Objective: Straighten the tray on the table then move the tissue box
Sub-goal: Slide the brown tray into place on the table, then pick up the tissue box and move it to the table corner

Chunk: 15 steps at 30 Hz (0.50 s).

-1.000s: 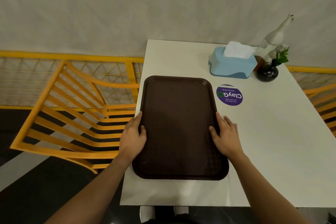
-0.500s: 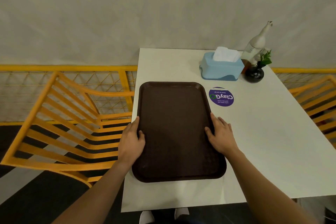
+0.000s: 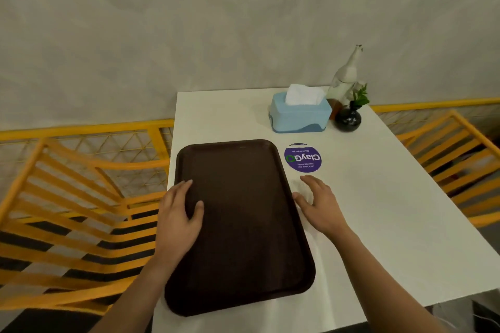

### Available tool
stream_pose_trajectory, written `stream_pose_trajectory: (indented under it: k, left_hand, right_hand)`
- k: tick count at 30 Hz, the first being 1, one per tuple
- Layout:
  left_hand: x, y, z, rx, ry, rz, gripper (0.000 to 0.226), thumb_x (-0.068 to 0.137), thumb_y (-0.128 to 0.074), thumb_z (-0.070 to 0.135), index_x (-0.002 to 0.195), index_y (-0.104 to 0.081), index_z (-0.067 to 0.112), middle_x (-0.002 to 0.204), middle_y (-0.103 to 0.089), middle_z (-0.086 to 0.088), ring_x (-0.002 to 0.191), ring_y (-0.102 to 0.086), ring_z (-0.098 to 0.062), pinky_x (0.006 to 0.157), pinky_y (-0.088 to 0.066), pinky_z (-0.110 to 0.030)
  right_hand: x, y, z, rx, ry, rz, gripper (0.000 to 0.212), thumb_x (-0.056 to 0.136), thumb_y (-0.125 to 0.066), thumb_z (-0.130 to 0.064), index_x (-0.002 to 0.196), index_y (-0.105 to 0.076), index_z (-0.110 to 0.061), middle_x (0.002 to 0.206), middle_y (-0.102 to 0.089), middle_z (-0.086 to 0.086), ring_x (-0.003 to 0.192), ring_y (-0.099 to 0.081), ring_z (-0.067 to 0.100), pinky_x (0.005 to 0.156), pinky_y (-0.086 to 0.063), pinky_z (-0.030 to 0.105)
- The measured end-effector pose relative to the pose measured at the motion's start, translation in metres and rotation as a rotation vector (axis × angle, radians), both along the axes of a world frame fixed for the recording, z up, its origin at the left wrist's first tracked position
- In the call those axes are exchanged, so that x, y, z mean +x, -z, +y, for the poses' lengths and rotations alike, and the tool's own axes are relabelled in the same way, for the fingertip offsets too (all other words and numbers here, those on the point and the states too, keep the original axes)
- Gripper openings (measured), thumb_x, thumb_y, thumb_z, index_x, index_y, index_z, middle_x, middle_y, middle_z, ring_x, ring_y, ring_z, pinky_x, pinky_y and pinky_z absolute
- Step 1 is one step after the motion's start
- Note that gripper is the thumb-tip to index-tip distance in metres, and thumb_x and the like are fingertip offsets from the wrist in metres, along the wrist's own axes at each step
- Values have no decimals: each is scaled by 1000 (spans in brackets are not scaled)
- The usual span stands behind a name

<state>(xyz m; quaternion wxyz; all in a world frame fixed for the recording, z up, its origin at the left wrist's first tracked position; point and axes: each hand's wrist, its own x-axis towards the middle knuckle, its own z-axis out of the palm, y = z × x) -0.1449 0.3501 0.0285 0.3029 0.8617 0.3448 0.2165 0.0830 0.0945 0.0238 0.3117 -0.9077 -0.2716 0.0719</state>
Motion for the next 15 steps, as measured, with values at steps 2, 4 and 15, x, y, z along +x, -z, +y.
stream_pose_trajectory:
  k: [2,4,15]
  left_hand:
    - [28,-12,-9,-12,28,-31,57,96,-60,36,150,-43,26,151,-45,-1,142,-39,-21,115,-35,-39]
    - [60,-24,-19,-30,48,-66,56,96,-60,37,149,-43,29,150,-45,2,142,-39,-19,112,-35,-36]
    - [250,-54,-61,-199,54,-209,67,89,-73,38,149,-46,24,141,-56,0,131,-51,-14,100,-36,-22]
  right_hand:
    - [17,-9,-3,36,12,-23,57,96,-63,-43,146,-48,-19,149,-50,2,136,-44,23,109,-37,37]
    - [39,-17,-6,65,23,-35,57,95,-66,-40,145,-48,-20,147,-52,2,132,-47,21,104,-40,33]
    - [194,-26,-3,132,27,-37,56,96,-62,-45,146,-45,-28,150,-49,0,134,-47,22,100,-36,30]
